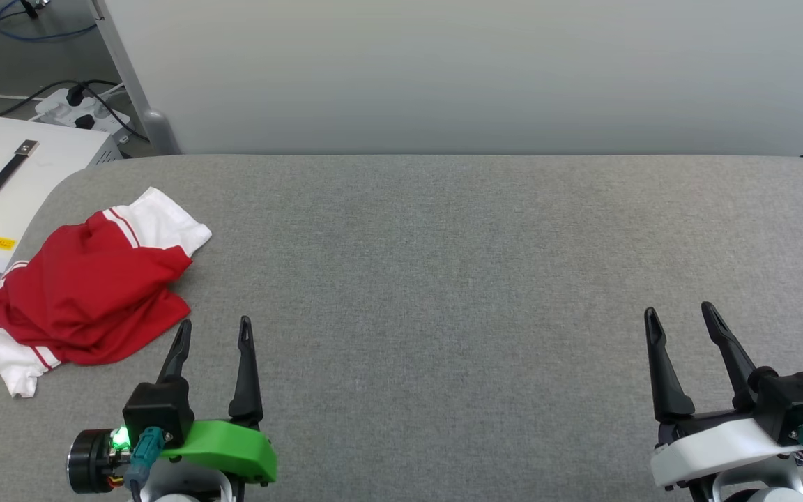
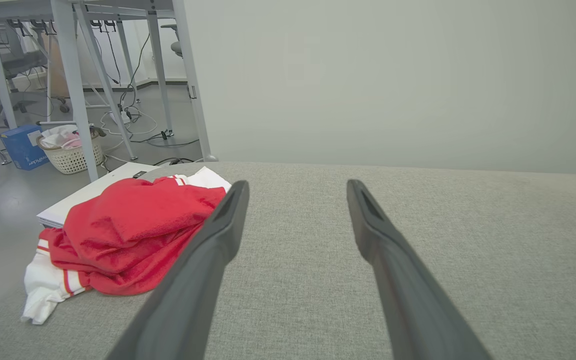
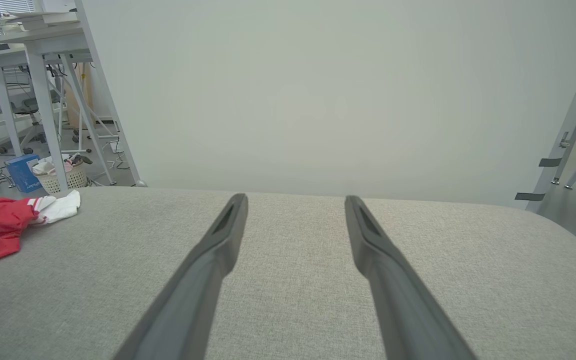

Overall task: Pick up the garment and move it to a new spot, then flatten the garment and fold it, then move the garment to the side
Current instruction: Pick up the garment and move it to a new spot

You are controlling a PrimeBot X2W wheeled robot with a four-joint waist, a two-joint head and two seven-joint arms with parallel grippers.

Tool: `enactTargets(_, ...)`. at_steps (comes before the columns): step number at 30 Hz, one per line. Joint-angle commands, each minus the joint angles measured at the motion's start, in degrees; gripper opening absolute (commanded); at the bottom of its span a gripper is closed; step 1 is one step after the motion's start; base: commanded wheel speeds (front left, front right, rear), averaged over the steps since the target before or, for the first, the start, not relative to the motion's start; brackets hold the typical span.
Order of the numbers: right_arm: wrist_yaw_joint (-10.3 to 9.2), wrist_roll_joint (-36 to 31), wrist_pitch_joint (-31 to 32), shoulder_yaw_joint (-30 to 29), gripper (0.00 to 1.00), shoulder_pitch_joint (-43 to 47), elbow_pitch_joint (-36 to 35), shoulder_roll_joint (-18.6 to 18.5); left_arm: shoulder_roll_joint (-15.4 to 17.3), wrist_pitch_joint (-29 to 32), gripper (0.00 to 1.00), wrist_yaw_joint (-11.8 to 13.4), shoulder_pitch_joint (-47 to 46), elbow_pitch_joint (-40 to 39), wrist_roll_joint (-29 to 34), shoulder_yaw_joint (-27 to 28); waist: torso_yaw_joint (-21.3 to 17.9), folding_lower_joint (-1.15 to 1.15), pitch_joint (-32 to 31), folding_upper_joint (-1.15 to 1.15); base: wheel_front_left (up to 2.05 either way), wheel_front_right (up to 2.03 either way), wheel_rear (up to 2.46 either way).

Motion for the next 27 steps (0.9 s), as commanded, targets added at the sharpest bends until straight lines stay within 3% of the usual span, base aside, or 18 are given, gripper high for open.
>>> enactTargets(1,-0.03,0.2,-0.6,0.1,1.0,0.9,-0.4,-0.1,-0.2,-0.6,1.0,0.4,0.9,0.3,-0.1,0.1,0.1,0.0,0.0,0.0,0.0,0.0,0.0)
enactTargets(18,-0.04,-0.3,-2.6,0.2,1.0,1.8,0.0,-0.1,-0.3,-2.7,1.0,0.2,0.9,1.4,-0.8,-0.4,1.4,0.0,0.4,0.0,0.0,0.0,0.0)
enactTargets(27,-0.04,-0.1,-3.7,1.1,1.0,1.9,-0.5,-0.1,-0.3,-3.7,1.0,0.7,0.3,2.3,-1.6,0.4,6.0,0.0,1.4,0.0,0.0,0.0,0.0)
